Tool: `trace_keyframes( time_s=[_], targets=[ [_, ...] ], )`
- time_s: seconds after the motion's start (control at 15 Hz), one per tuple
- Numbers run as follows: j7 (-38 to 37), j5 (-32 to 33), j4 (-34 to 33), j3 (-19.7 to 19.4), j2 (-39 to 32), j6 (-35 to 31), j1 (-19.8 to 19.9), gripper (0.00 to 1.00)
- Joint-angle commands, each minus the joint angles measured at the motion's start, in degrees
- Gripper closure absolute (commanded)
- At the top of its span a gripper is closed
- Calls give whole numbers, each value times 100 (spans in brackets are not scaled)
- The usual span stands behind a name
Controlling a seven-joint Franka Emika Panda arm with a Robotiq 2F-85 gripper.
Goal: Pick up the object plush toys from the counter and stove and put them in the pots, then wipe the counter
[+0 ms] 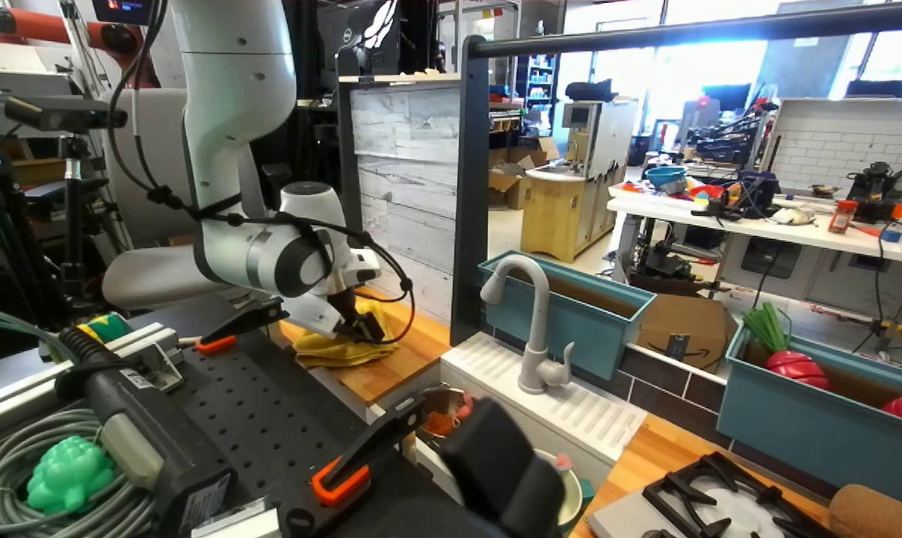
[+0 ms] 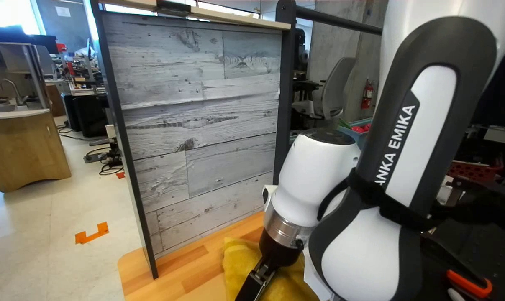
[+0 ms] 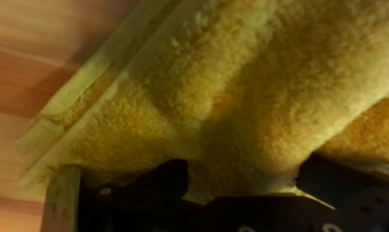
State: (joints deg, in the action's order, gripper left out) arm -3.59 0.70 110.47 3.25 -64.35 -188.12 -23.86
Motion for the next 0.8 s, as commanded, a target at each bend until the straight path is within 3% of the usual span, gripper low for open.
trace_keyframes(
  time_s=[0.0,0.33,0.53,0.73],
  targets=[
    [-6,25,-290,1163,-556,-327,659,0],
    [-45,54,-1141,2357,-1266,-275,1470,0],
    [-175,-141,-856,1939,-1081,-460,1465,0],
    [-326,-411,-161,1414,-538,-534,1426,0]
  ],
)
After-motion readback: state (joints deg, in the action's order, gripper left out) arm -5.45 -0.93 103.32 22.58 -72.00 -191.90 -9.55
